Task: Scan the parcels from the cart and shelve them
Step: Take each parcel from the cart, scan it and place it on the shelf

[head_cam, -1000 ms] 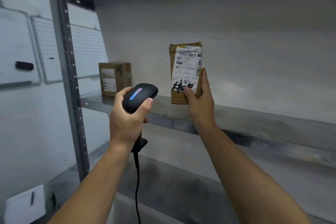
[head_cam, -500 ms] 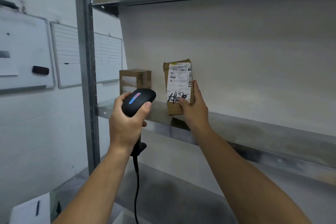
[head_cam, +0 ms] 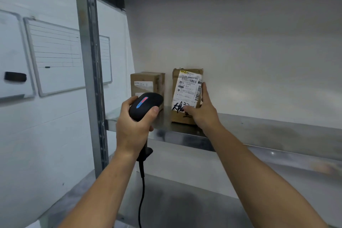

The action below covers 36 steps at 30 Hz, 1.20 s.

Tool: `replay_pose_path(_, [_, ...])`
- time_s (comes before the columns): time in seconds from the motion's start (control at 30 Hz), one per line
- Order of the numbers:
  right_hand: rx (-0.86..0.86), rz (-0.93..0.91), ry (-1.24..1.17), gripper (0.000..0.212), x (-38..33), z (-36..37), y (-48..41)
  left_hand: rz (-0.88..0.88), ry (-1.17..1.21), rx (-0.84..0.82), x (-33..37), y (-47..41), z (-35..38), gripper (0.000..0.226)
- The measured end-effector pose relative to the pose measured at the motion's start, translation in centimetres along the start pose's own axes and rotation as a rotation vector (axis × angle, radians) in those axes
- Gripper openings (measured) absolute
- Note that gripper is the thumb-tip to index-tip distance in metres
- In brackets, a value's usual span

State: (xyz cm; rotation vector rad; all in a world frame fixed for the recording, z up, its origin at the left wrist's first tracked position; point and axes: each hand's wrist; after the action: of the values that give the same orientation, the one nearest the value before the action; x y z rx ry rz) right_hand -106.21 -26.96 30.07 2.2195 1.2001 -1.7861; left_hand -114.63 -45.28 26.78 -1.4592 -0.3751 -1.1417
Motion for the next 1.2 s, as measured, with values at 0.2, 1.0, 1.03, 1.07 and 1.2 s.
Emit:
replay_pose_path(0.2, [0.026,0.044,0.034,0.102,-0.9,2.8,-1.4,-0.012,0.03,-0.039,-1.1,-2.7,-1.2,0.067])
replay_pose_path(1.0, [0.004,-0.034,0.099,0.093,-0.7,2.2,-1.2,-0.041,0.048,-0.104,-3.0,-2.6,-0.5,0.069])
replay_pose_path(1.03, [0.015,-0.057,0.111,0.089,-0.6,1.5,-0.7,-0.038,0.049,-0.111,-2.8,-2.2,0.0,0.069])
replay_pose_path(1.07, [0.032,-0.082,0.135,0.085,-0.4,0.8,-0.2,-0.034,0.048,-0.12,-2.6,-1.8,0.5,0.068])
replay_pose_path(1.2, [0.124,-0.151,0.297,0.068,0.7,-3.3,2.0,-0.013,0.067,-0.154,-1.6,0.2,3.3,0.064])
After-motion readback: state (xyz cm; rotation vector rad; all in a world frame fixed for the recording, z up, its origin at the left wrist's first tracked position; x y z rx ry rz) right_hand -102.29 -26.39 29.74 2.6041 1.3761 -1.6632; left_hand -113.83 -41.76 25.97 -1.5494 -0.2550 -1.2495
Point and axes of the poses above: each hand's wrist, its own y-axis away from the middle knuckle, its own z-axis out of the palm, x = y × z, and after that the axes turned 1 degree about -x, right-handed
